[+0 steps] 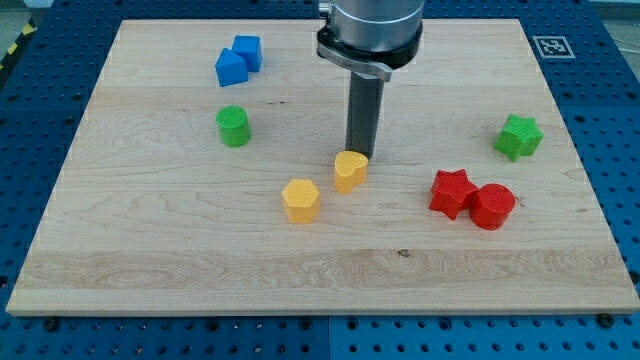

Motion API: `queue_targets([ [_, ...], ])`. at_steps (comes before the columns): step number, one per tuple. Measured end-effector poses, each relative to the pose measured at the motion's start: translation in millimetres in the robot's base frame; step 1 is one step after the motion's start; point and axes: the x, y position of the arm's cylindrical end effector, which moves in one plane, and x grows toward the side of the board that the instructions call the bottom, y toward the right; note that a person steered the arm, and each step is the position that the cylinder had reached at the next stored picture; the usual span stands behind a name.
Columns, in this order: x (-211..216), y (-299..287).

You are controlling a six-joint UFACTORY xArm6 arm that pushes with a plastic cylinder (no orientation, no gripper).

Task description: Move the yellow heart to the right of the yellow hexagon

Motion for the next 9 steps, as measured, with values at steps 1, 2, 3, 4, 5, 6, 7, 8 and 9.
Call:
queue_targets([
  [1, 9.0, -7.4],
  [2, 21.1, -9.9],
  [3, 27.9, -9.9],
  [4, 28.5, -9.9],
  [5, 27.4, -9.9],
  [6, 25.1, -9.9],
  [7, 22.2, -9.9],
  [8, 18.0, -9.9],
  [9, 14.3, -9.9],
])
